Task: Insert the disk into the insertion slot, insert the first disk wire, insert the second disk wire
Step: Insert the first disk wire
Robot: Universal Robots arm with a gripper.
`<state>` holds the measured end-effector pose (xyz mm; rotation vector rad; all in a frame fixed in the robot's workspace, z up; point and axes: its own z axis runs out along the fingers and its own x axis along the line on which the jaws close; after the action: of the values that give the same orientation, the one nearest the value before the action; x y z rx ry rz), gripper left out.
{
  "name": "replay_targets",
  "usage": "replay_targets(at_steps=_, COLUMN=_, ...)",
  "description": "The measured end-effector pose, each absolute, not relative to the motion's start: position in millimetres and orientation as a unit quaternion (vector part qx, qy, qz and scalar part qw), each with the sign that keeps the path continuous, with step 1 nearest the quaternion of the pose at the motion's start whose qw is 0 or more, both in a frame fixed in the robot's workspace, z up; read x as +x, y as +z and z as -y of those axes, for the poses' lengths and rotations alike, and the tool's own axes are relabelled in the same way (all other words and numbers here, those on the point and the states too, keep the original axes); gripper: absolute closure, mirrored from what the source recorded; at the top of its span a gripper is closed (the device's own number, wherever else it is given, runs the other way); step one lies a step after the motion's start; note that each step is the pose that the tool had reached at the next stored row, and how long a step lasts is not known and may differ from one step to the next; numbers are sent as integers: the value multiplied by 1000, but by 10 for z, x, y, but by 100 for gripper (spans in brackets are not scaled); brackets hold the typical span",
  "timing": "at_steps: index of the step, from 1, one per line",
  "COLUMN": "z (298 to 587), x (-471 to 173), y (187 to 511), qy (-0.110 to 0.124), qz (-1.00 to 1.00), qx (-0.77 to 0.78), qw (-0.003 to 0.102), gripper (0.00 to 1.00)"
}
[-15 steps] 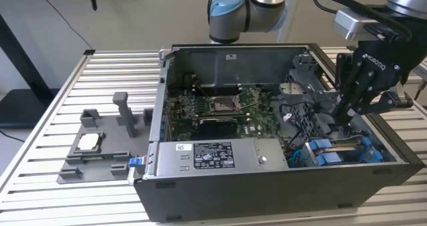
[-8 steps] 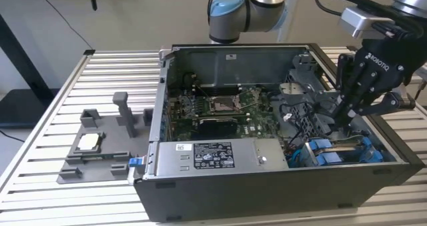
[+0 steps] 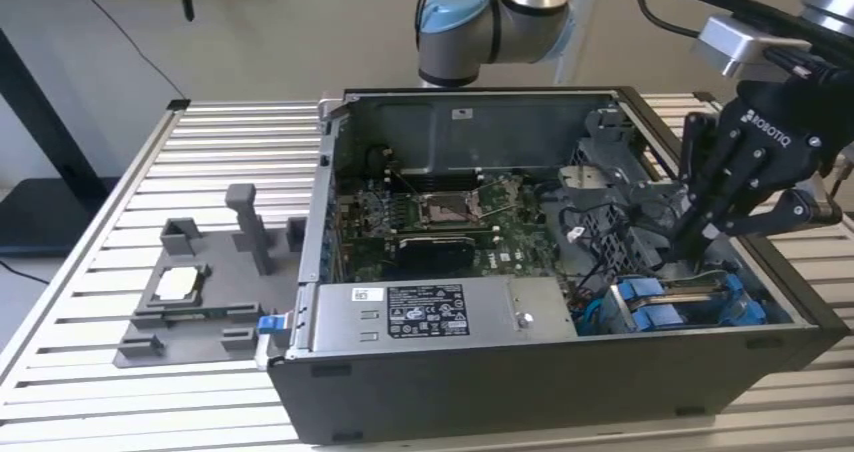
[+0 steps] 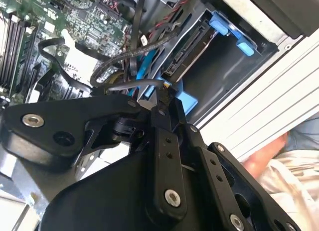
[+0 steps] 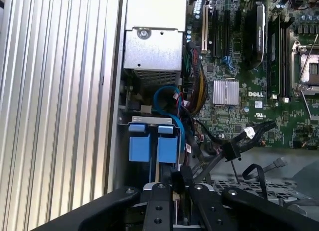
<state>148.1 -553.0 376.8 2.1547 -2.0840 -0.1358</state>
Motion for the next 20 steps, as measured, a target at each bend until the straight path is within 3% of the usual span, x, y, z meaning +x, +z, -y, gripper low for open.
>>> replay_targets(at_steps=12, z=5570, x=1559, y=3722, qy=-37, qz=694, qx=718, qw=49, gripper=81)
replay_targets(at_steps=20, z=5585, x=1563, y=3681, qy=-39, qz=694, qx=718, qw=45, gripper=81)
